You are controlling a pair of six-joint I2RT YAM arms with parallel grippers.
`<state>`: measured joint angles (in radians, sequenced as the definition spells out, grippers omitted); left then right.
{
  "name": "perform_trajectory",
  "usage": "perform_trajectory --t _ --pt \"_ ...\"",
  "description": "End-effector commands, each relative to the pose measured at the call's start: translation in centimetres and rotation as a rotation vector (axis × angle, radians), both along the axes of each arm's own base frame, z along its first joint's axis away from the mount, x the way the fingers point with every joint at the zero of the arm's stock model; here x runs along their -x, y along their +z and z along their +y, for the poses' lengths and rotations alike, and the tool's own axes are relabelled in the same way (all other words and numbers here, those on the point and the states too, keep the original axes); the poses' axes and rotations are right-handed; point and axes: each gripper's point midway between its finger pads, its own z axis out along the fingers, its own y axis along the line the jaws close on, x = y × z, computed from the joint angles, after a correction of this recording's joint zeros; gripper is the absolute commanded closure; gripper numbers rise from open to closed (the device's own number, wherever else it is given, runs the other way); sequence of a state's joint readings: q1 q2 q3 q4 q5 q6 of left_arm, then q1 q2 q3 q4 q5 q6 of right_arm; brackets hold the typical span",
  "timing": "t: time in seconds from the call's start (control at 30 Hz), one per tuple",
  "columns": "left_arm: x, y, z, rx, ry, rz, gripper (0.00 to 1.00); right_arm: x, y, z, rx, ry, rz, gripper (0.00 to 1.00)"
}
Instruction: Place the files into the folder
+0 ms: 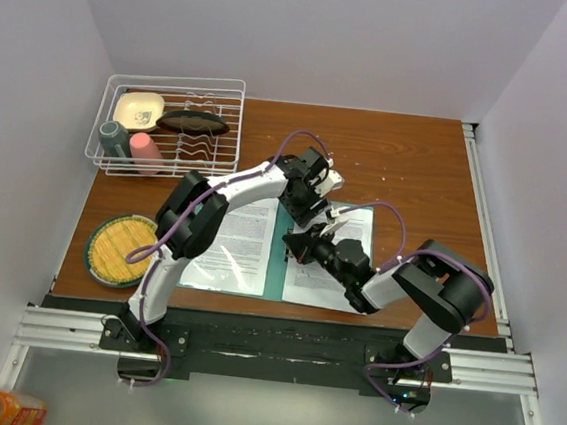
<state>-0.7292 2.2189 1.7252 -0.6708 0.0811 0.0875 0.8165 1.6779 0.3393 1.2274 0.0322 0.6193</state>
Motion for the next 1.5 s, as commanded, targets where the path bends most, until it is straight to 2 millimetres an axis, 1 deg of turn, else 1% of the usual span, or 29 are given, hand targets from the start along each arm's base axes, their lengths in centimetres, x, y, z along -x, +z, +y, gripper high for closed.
perform_trajectory --t 0.0,0.13,0.17,0.27,0.43,0.47,0.6,0.63,0.67,0.8,0.93,1.13,1.3,1.37,1.4,1.47 --pt "6.3 -6.1 1.1 -0.064 -0.049 0.259 0.31 -1.2 2.9 1.1 -0.095 0.013 -0.09 1.0" --pt "6.3 -5.9 1.2 -0.063 -0.049 0.258 0.31 -1.7 2.2 1.6 -0.102 0.044 -0.072 1.0" --pt "6.4 -5.9 1.3 -0.064 -0.05 0.259 0.31 -2.0 1.9 1.3 -0.101 0.04 -0.066 1.0" --pt "6.5 -5.7 1.2 -0.06 -0.051 0.257 0.31 -2.0 1.4 1.3 -0.099 0.065 -0.051 1.0" --pt "6.6 -5.7 1.2 -0.058 -0.049 0.26 0.31 -1.4 0.7 1.8 -0.077 0.143 -0.033 1.0" --pt "6.6 -5.8 1.2 -0.057 -0.046 0.26 0.31 -1.3 0.2 1.8 -0.061 0.153 -0.02 1.0" --pt "6.6 -5.9 1.2 -0.056 -0.045 0.262 0.31 -1.0 0.4 2.0 -0.047 0.208 -0.029 1.0" --pt "6.6 -5.9 1.2 -0.057 -0.045 0.263 0.31 -1.2 0.8 2.3 -0.051 0.218 -0.036 1.0" --pt "6.7 -6.0 1.2 -0.058 -0.045 0.264 0.31 -0.9 0.4 2.5 -0.039 0.239 -0.015 1.0" --pt "6.6 -5.8 1.1 -0.054 -0.046 0.26 0.31 -0.9 0.0 3.1 -0.03 0.274 0.007 1.0" --pt "6.5 -5.7 1.2 -0.054 -0.047 0.257 0.31 -0.6 -1.6 2.7 -0.003 0.273 0.056 1.0" --pt "6.6 -5.8 1.2 -0.054 -0.049 0.261 0.31 0.1 -3.0 2.2 0.017 0.271 0.11 1.0" --pt "6.6 -5.6 1.1 -0.052 -0.047 0.257 0.31 0.7 -4.0 1.8 0.023 0.272 0.145 1.0" --pt "6.5 -5.6 1.2 -0.052 -0.047 0.254 0.31 1.0 -4.1 1.7 0.011 0.272 0.153 1.0" --pt "6.5 -5.7 1.2 -0.054 -0.048 0.255 0.31 1.3 -4.5 1.6 0.009 0.275 0.168 1.0" --pt "6.5 -5.7 1.1 -0.051 -0.049 0.255 0.31 1.5 -4.3 1.7 -0.01 0.286 0.171 1.0"
